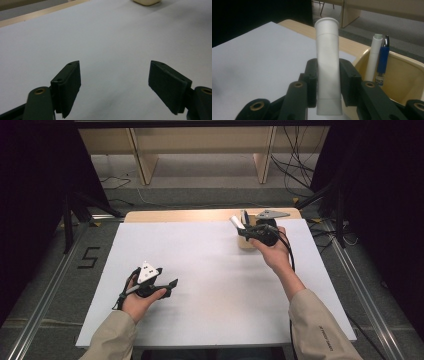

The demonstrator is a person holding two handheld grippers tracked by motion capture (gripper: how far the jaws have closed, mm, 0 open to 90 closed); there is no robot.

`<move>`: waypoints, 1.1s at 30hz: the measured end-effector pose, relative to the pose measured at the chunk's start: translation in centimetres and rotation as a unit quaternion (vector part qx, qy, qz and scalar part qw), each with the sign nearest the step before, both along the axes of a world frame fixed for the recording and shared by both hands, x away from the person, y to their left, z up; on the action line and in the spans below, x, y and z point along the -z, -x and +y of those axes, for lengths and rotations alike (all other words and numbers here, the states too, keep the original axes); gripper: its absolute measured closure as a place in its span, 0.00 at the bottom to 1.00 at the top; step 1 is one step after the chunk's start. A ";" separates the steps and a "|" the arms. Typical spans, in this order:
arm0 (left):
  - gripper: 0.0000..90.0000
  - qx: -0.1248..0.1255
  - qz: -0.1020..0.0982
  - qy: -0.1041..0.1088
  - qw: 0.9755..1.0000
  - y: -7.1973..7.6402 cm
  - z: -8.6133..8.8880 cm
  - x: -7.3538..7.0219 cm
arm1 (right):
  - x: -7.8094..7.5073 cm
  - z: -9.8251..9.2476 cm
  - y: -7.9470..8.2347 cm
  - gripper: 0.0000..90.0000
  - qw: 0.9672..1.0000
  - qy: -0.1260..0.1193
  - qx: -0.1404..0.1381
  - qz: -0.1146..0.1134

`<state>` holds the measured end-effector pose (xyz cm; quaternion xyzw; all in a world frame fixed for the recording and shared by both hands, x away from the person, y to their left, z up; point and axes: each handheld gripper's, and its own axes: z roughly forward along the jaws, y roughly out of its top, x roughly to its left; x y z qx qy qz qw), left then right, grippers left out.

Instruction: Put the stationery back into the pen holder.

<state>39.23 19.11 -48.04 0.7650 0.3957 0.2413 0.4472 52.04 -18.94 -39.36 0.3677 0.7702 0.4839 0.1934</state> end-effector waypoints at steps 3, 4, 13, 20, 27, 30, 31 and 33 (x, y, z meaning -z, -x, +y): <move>0.29 0.000 0.000 0.001 1.000 0.0 0.0 0.0 | 0.0 -0.1 -0.1 0.78 1.000 -0.001 0.004 0.000; 0.29 0.000 0.000 0.000 1.000 0.0 0.0 0.0 | 0.0 -0.2 -0.1 0.78 1.000 0.000 0.004 0.001; 0.29 0.000 0.000 0.000 1.000 0.0 0.0 0.0 | -0.1 -0.5 -0.2 0.78 1.000 -0.002 0.012 -0.001; 0.29 0.000 0.000 0.000 1.000 0.0 0.0 0.0 | -0.1 -0.6 -0.2 0.78 1.000 -0.003 0.015 -0.002; 0.29 0.000 0.000 0.000 1.000 0.0 0.0 0.0 | -0.3 -0.9 -0.3 0.78 1.000 -0.004 0.020 -0.003; 0.29 0.000 0.000 0.000 1.000 0.0 0.0 0.0 | -0.4 -1.0 -0.3 0.78 1.000 -0.005 0.021 -0.006; 0.29 0.000 0.000 0.000 1.000 0.0 0.0 0.0 | -0.5 -1.0 -0.3 0.78 1.000 -0.005 0.022 -0.006; 0.29 0.000 0.000 0.000 1.000 0.0 0.0 0.0 | -0.6 -1.1 -0.4 0.78 1.000 -0.004 0.023 -0.008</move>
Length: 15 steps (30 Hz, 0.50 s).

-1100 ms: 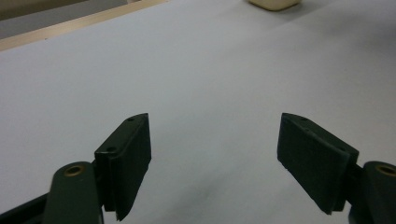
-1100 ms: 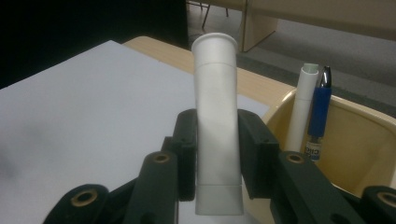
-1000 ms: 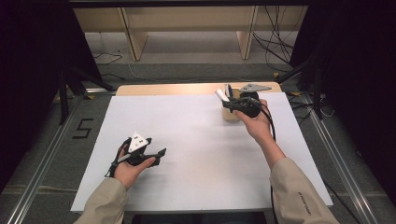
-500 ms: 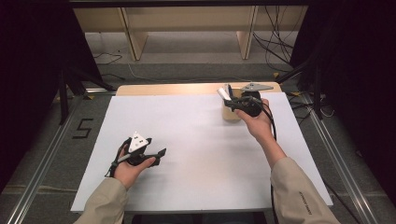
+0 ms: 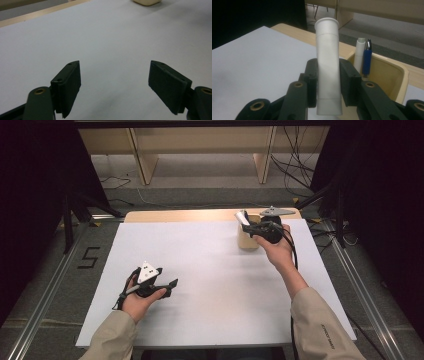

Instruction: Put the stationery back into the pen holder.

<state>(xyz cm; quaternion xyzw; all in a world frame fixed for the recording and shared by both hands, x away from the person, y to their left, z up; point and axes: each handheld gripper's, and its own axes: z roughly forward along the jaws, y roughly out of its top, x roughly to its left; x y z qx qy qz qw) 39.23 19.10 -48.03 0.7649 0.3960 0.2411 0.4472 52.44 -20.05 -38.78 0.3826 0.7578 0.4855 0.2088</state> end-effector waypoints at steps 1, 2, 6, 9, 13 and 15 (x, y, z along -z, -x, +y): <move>0.29 0.000 0.000 0.000 1.000 0.0 0.0 0.0 | 0.0 0.0 0.0 0.78 1.000 0.000 0.001 0.000; 0.29 0.000 0.000 0.000 1.000 0.0 0.0 0.0 | 0.0 -0.1 -0.1 0.78 1.000 0.001 0.002 0.001; 0.29 0.000 0.000 0.001 1.000 0.0 0.0 0.0 | 0.0 -0.2 -0.2 0.78 1.000 0.001 0.006 0.001; 0.29 0.000 0.000 0.001 1.000 0.0 0.0 0.0 | -0.1 -0.3 -0.2 0.78 1.000 0.001 0.008 0.002; 0.29 0.000 0.000 0.000 1.000 0.0 0.0 0.0 | -0.3 -0.4 -0.3 0.78 1.000 0.001 0.011 -0.001; 0.29 0.000 0.000 0.001 1.000 0.0 0.0 0.0 | -0.4 -0.5 -0.4 0.78 1.000 0.002 0.013 -0.002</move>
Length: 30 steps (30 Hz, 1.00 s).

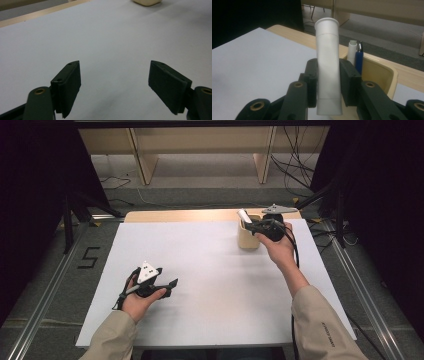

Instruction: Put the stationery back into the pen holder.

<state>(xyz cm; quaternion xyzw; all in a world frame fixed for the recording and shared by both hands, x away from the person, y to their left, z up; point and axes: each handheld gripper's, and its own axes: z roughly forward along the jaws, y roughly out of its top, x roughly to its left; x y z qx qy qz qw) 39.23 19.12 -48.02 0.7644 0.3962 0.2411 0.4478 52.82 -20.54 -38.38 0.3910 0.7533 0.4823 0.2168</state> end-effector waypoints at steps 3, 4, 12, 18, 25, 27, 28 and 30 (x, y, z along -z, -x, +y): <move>0.29 0.000 0.000 0.000 1.000 0.0 0.0 0.0 | 0.0 -0.1 -0.1 0.78 1.000 -0.001 0.003 0.000; 0.29 0.000 0.000 0.000 1.000 0.0 0.0 0.0 | 0.0 -0.2 -0.1 0.78 1.000 0.000 0.005 0.000; 0.29 0.000 0.000 0.000 1.000 0.0 0.0 0.0 | 0.1 -0.4 -0.3 0.78 1.000 0.001 0.011 0.003; 0.29 0.000 0.000 0.001 1.000 0.0 0.0 0.0 | 0.2 -0.5 -0.6 0.78 1.000 0.001 0.018 0.004; 0.29 -0.001 0.000 0.001 1.000 0.0 0.0 0.0 | 0.5 -0.7 -1.0 0.78 1.000 0.003 0.026 0.009; 0.29 -0.001 0.000 0.002 1.000 0.0 0.0 0.0 | 0.6 -0.8 -1.1 0.78 0.999 0.002 0.030 0.011; 0.29 -0.001 0.000 0.002 1.000 0.0 0.0 0.0 | 0.6 -0.8 -1.2 0.78 0.999 0.003 0.032 0.010; 0.29 0.000 0.000 0.001 1.000 0.0 0.0 0.0 | 0.6 -0.9 -1.3 0.78 0.999 0.003 0.034 0.012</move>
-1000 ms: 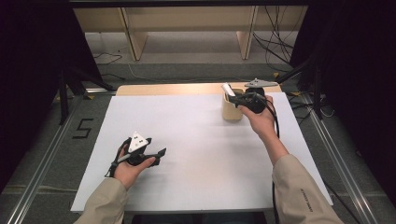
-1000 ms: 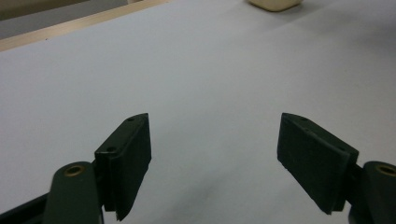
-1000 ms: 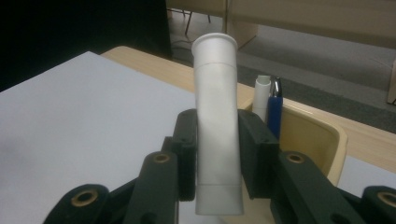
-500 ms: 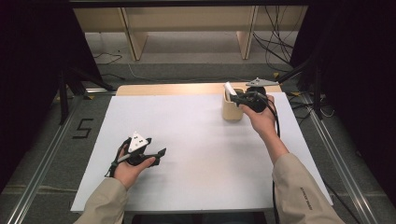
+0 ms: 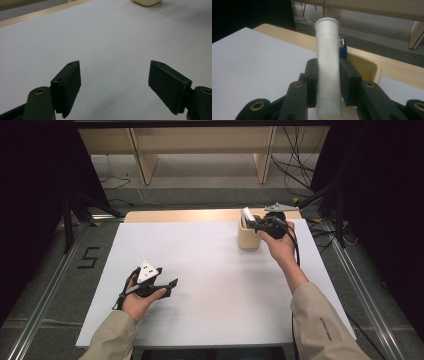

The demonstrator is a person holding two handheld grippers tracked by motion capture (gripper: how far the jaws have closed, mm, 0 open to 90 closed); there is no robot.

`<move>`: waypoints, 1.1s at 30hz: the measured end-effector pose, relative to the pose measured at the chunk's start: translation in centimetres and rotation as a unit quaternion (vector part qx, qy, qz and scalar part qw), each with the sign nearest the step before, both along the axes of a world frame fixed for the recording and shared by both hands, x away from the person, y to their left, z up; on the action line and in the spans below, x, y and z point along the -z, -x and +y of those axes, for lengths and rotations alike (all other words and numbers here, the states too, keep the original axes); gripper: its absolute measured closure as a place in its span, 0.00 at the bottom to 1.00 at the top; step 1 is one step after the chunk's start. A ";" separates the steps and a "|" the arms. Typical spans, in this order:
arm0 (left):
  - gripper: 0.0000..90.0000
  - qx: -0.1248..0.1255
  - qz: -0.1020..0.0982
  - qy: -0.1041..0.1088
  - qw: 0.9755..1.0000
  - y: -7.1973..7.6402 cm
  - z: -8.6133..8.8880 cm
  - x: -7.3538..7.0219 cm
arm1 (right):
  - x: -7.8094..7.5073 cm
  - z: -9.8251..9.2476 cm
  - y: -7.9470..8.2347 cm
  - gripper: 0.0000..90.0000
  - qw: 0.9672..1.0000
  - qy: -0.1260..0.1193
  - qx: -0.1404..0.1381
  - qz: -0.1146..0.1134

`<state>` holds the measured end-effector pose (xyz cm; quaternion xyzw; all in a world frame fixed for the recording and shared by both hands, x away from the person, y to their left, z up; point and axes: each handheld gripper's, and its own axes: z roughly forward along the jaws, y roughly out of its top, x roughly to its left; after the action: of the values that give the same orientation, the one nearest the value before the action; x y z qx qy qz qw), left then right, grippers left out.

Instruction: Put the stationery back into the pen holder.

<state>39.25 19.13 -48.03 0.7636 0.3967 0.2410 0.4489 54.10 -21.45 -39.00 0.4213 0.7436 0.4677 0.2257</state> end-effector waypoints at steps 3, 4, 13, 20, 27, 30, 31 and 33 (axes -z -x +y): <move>0.29 0.000 0.000 0.000 1.000 0.0 0.0 0.0 | -0.1 -0.1 -0.2 0.78 1.000 0.001 0.004 -0.001; 0.29 0.000 0.000 0.000 1.000 0.0 0.0 0.0 | -0.1 -0.1 -0.3 0.78 1.000 0.002 0.006 -0.002; 0.29 0.000 0.001 0.000 1.000 0.0 0.0 0.0 | -0.4 -0.3 -0.9 0.78 1.000 0.004 0.017 -0.002; 0.29 0.000 0.001 0.000 1.000 0.0 0.0 0.0 | -0.3 -0.4 -1.2 0.78 1.000 0.004 0.024 -0.001; 0.29 0.001 0.001 -0.001 1.000 0.0 0.0 0.0 | -0.3 -0.4 -1.3 0.78 1.000 0.004 0.027 0.001; 0.29 0.001 0.001 0.000 1.000 0.0 0.0 0.0 | -0.2 -0.4 -1.4 0.78 1.000 0.004 0.031 0.001; 0.29 0.001 0.001 0.000 1.000 0.0 0.0 0.0 | -0.2 -0.5 -1.4 0.78 1.000 0.004 0.030 0.001; 0.29 0.001 0.001 0.000 1.000 0.0 0.0 0.0 | -0.2 -0.5 -1.5 0.78 0.999 0.004 0.032 0.002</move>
<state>39.25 19.11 -48.03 0.7642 0.3965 0.2399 0.4486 55.61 -21.94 -38.76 0.4448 0.7322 0.4562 0.2407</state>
